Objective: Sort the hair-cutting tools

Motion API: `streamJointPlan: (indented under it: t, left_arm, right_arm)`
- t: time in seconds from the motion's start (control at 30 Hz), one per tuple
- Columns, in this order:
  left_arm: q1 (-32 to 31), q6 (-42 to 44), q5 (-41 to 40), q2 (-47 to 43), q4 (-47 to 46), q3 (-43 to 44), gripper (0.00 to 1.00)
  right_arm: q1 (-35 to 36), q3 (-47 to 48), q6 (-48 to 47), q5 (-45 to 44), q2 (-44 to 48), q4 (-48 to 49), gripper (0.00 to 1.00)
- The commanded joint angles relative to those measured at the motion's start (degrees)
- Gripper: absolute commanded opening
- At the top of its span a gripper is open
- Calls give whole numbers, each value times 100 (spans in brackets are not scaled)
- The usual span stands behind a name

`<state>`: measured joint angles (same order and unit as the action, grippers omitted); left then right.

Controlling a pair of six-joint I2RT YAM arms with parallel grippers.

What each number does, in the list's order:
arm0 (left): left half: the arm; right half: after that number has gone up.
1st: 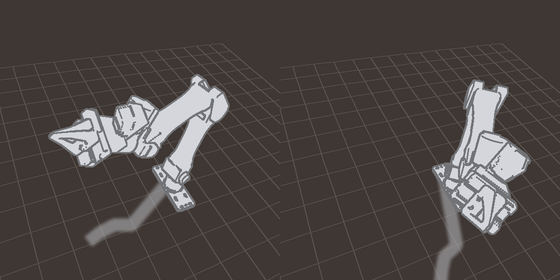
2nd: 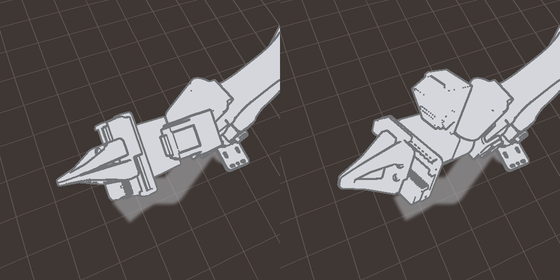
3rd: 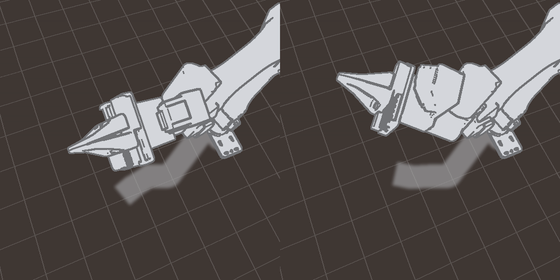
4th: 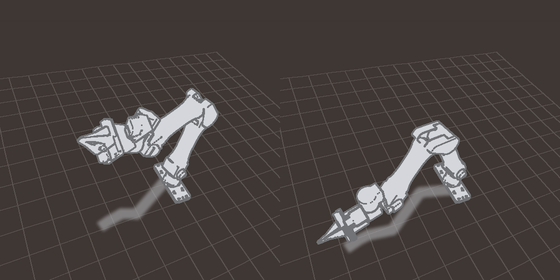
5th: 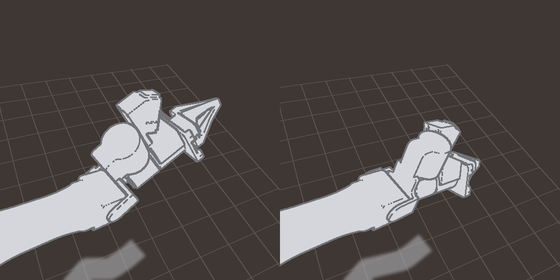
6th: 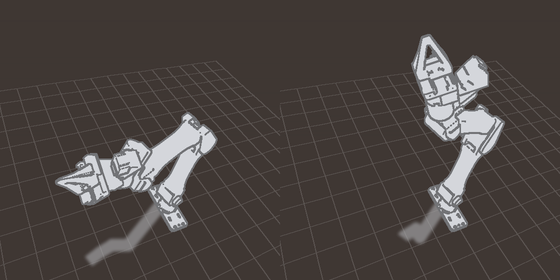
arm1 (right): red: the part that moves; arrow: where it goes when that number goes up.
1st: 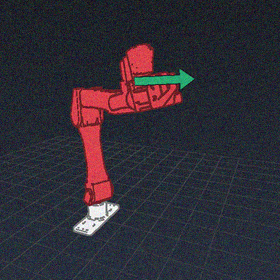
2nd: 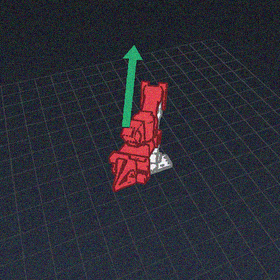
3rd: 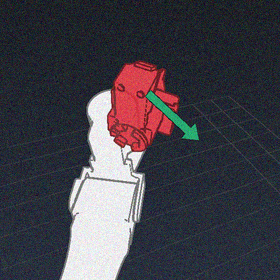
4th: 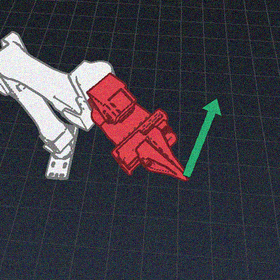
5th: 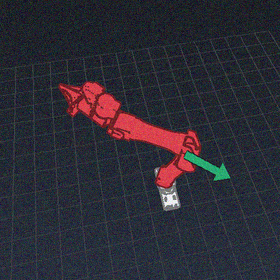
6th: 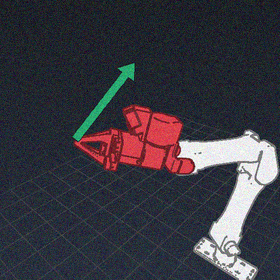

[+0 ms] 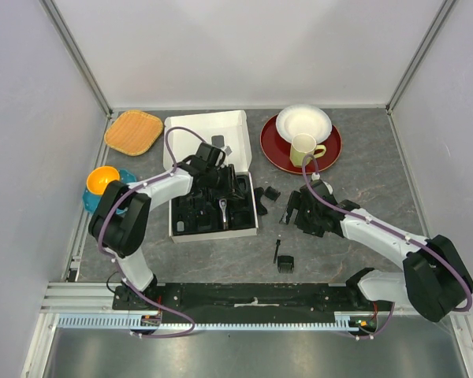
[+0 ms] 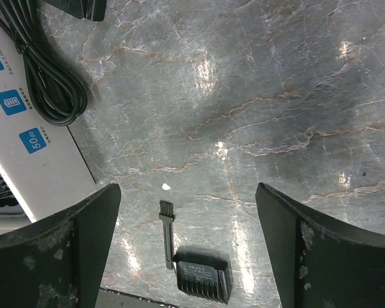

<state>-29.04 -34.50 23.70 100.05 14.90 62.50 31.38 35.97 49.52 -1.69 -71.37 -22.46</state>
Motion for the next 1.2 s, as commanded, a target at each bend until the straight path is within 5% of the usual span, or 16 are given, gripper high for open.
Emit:
streamJointPlan:
  t: [0.0, 0.43, 0.93, 1.17]
  left_arm:
    - [-128, -145, -296, 172, 31, -1, 33]
    - [-304, 93, -788, 191, 233, 201, 33]
    - [-296, 347, -1561, -1557, 636, 324, 58]
    - [-217, 391, -2010, -2323, 971, 52, 66]
  right_arm:
    - [-9, -28, 40, -6, -70, 189, 93]
    - [-9, 60, 23, -33, -105, 189, 94]
    - [-9, 1008, 269, -1201, -96, -13, 98]
    - [0, 2368, 558, -1623, -1483, -205, 98]
